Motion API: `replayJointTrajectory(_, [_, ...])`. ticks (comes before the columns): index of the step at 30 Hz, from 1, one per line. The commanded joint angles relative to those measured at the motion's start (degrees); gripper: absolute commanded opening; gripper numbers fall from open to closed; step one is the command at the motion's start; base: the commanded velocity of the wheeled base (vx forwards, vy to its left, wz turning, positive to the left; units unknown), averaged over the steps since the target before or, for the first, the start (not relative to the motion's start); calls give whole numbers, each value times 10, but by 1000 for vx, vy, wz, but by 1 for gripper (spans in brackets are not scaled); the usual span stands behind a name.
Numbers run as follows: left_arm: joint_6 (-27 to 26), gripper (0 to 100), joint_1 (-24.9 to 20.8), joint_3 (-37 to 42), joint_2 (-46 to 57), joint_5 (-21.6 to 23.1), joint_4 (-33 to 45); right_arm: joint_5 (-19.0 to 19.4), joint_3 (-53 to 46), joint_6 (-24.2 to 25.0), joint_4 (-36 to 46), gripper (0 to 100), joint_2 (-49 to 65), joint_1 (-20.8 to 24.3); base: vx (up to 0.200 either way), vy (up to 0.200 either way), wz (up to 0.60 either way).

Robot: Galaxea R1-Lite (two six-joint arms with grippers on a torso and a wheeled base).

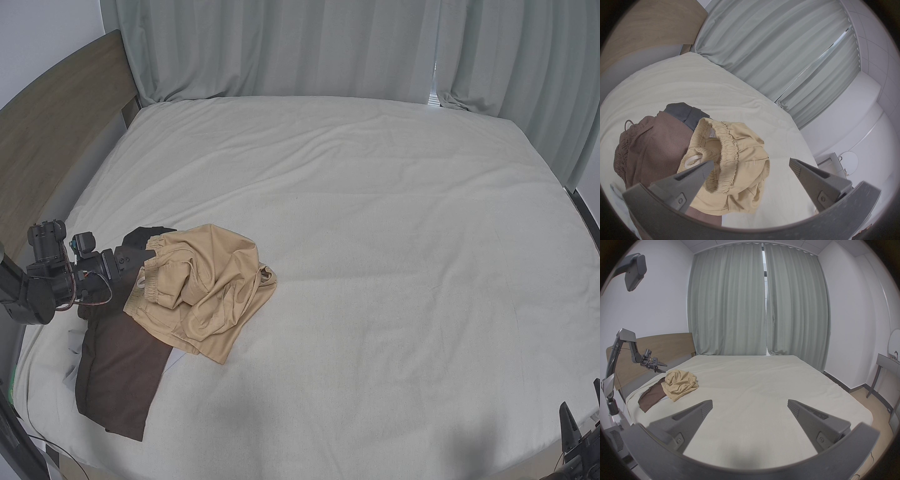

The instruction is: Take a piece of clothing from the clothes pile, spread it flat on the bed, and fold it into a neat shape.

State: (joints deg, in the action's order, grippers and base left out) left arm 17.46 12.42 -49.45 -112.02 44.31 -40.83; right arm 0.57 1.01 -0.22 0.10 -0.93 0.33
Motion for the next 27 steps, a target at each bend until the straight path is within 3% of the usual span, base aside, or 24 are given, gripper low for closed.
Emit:
replayJointTrajectory(1, [-1, 100, -1, -7, -13, 0, 0, 0, -9, 0, 0, 100, 9, 0, 0, 0, 0])
replayJointTrajectory(9, [-1, 100, -1, -26, -32, -2, -1, 0, -9, 0, 0, 100, 9, 0, 0, 0, 0])
replayJointTrajectory(27, [-1, 100, -47, -43, -55, -2, -2, 0, -9, 0, 0, 100, 9, 0, 0, 0, 0])
